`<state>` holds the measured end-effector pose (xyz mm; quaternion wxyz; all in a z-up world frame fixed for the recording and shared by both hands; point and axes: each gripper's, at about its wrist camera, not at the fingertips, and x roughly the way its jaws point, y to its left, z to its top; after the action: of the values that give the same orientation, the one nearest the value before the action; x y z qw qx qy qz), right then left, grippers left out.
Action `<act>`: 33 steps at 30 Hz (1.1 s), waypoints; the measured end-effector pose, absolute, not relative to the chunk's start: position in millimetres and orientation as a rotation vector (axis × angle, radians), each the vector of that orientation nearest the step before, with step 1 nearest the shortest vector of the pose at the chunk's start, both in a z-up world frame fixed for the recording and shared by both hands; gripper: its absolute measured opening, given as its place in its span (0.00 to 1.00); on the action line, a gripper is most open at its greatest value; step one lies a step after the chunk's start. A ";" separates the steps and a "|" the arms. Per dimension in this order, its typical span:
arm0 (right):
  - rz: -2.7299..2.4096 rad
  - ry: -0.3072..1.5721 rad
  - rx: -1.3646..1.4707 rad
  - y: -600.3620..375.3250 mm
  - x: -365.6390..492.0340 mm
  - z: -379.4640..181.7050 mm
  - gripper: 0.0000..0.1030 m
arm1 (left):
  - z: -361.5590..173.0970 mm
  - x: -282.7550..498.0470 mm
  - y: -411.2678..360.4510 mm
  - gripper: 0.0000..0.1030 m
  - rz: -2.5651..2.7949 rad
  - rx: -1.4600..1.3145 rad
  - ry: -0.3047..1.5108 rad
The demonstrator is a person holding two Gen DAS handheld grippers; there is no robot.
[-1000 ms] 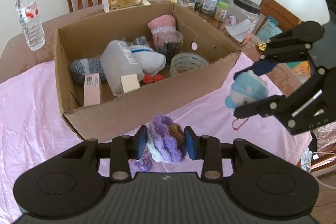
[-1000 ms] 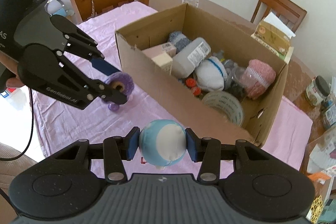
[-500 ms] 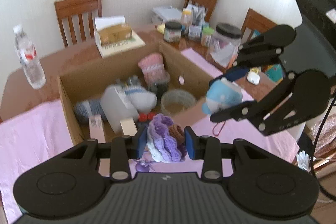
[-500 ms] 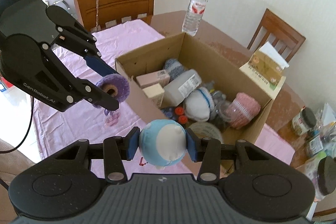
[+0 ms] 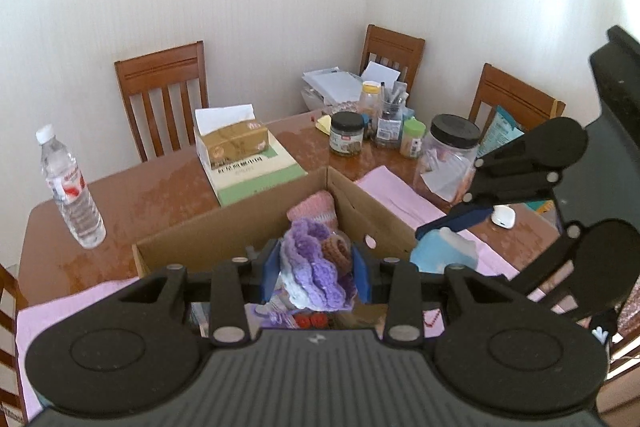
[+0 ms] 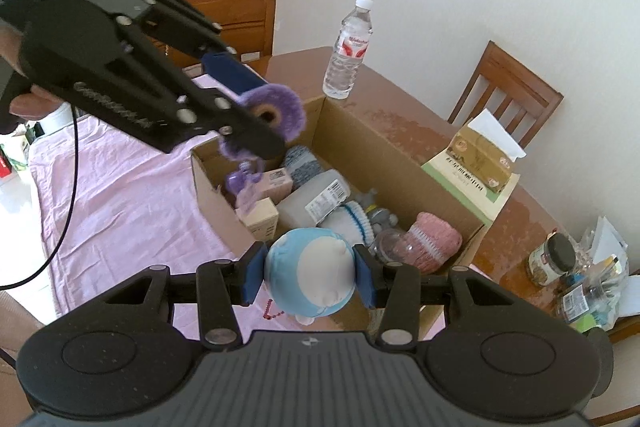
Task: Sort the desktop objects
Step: 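Carry the purple ring and ball toy with both tools over the cardboard box, then open the left tool to drop the purple ring while the right tool releases the ball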
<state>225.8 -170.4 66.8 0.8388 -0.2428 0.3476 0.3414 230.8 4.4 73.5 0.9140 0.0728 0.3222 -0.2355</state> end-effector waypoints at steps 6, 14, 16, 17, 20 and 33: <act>0.707 0.712 -0.513 -173.4 238.5 72.3 0.50 | 61.1 252.9 0.1 0.37 -0.489 0.147 0.687; 0.685 0.724 -0.497 -180.3 262.5 70.2 0.50 | 35.5 258.9 0.9 0.72 -0.441 0.162 0.753; 0.681 0.730 -0.498 -180.9 267.6 67.8 0.50 | 33.5 253.9 3.1 0.80 -0.431 0.168 0.756; 0.681 0.735 -0.496 -181.2 270.3 66.6 0.50 | 32.8 250.7 3.4 0.81 -0.429 0.172 0.756; 0.682 0.753 -0.487 -181.4 278.1 62.7 0.50 | 31.7 241.1 5.8 0.86 -0.428 0.176 0.766; 0.685 0.877 -0.435 -179.1 316.1 39.8 0.50 | 20.7 201.5 6.4 0.89 -0.403 0.208 0.787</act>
<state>316.1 -179.1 39.8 0.8268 -0.2046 0.4128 0.3227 201.5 6.4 20.7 0.8987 0.1004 0.3800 -0.1947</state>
